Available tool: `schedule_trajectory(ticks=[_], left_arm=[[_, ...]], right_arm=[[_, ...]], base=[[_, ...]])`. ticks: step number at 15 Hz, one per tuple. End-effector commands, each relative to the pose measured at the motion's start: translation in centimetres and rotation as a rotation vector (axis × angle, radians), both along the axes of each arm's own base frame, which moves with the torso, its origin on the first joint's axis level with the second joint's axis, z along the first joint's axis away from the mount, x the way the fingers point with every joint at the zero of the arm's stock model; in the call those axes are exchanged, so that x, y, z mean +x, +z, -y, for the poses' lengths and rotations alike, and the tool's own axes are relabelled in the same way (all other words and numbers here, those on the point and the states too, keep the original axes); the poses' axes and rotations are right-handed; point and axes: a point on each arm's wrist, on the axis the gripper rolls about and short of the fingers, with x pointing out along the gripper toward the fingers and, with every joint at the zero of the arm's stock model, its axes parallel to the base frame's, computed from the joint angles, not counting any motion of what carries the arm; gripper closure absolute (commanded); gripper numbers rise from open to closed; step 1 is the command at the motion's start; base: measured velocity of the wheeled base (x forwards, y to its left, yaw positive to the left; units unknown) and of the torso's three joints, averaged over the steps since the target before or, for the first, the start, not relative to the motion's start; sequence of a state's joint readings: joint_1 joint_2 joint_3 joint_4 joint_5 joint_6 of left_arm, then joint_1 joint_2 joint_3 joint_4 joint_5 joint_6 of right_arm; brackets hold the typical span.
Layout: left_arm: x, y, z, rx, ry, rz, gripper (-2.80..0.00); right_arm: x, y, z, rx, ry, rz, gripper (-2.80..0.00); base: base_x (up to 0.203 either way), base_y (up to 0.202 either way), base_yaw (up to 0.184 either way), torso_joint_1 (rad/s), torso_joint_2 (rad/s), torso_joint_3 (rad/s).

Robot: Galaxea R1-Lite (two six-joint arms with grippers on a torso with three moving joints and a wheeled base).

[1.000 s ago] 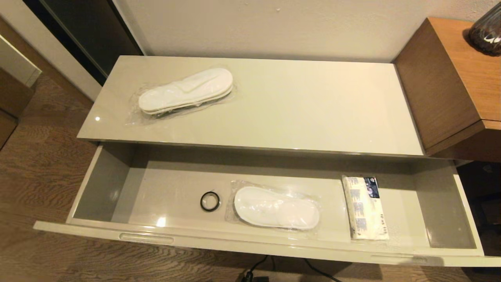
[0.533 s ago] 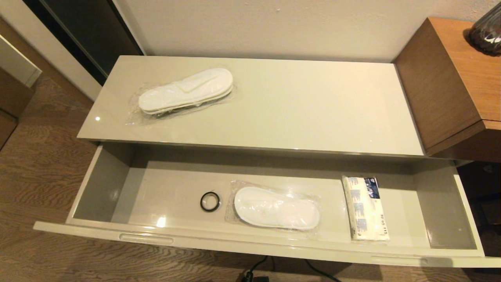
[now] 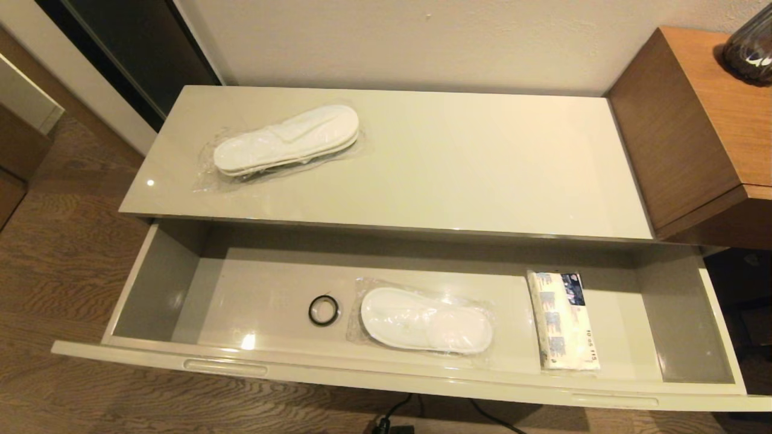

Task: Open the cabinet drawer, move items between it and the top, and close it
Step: Pick up the disposable slippers on the table

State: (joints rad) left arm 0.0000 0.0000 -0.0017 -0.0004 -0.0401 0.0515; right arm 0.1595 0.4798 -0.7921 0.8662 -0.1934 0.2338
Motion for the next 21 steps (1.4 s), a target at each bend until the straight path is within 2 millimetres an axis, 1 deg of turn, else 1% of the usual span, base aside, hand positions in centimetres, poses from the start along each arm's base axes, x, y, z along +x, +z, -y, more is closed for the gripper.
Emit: schedule_trajectory(ticks=[1,3,4,5,6,8,10,11,12,14,16,17,19,21], left_arm=[[0.0,0.0,0.0,0.001,0.000,-0.002,0.00],[0.0,0.0,0.0,0.001,0.000,-0.002,0.00],[0.0,0.0,0.0,0.001,-0.001,-0.002,0.00],[0.0,0.0,0.0,0.001,0.000,-0.001,0.00],[0.0,0.0,0.0,0.001,0.000,-0.002,0.00],[0.0,0.0,0.0,0.001,0.000,-0.001,0.00],[0.0,0.0,0.0,0.001,-0.001,-0.001,0.00],[0.0,0.0,0.0,0.001,0.000,-0.001,0.00],[0.0,0.0,0.0,0.001,-0.001,-0.001,0.00],[0.0,0.0,0.0,0.001,0.000,-0.002,0.00],[0.0,0.0,0.0,0.001,0.000,-0.001,0.00],[0.0,0.0,0.0,0.001,-0.001,-0.002,0.00],[0.0,0.0,0.0,0.001,-0.001,-0.002,0.00],[0.0,0.0,0.0,0.001,-0.001,-0.002,0.00]], right_arm=[[-2.7,-1.6,0.3,-0.008,0.011,0.009,0.00],[-4.5,-3.0,0.0,-0.013,0.033,-0.029,0.00],[-4.9,-3.4,-0.6,-0.004,0.027,-0.050,0.00],[-5.3,-3.8,-1.3,0.005,0.060,-0.061,0.00],[-5.4,-4.4,-1.6,-0.006,0.105,-0.069,0.00],[-4.2,-5.8,-1.5,-0.026,0.108,-0.007,0.00],[-3.7,-8.2,-1.3,-0.072,0.124,0.172,0.00],[-2.8,-9.7,-1.3,-0.108,0.133,0.253,0.00],[-1.5,-10.1,-1.2,-0.144,0.136,0.381,0.00],[0.8,-12.0,-1.1,-0.191,0.139,0.552,0.00],[1.4,-13.2,-1.1,-0.212,0.145,0.587,0.00],[1.2,-13.0,-1.1,-0.213,0.136,0.591,0.00],[1.1,-13.6,-1.1,-0.180,0.119,0.503,0.00],[1.1,-13.5,-1.1,-0.178,0.118,0.504,0.00]], base=[[0.000,0.000,0.000,0.000,0.00,0.000],[0.000,0.000,0.000,0.000,0.00,0.000],[0.000,0.000,0.000,0.000,0.00,0.000],[0.000,0.000,0.000,0.000,0.00,0.000],[0.000,0.000,0.000,0.000,0.00,0.000],[0.000,0.000,0.000,0.000,0.00,0.000],[0.000,0.000,0.000,0.000,0.00,0.000],[0.000,0.000,0.000,0.000,0.00,0.000],[0.000,0.000,0.000,0.000,0.00,0.000],[0.000,0.000,0.000,0.000,0.00,0.000],[0.000,0.000,0.000,0.000,0.00,0.000],[0.000,0.000,0.000,0.000,0.00,0.000],[0.000,0.000,0.000,0.000,0.00,0.000],[0.000,0.000,0.000,0.000,0.00,0.000]])
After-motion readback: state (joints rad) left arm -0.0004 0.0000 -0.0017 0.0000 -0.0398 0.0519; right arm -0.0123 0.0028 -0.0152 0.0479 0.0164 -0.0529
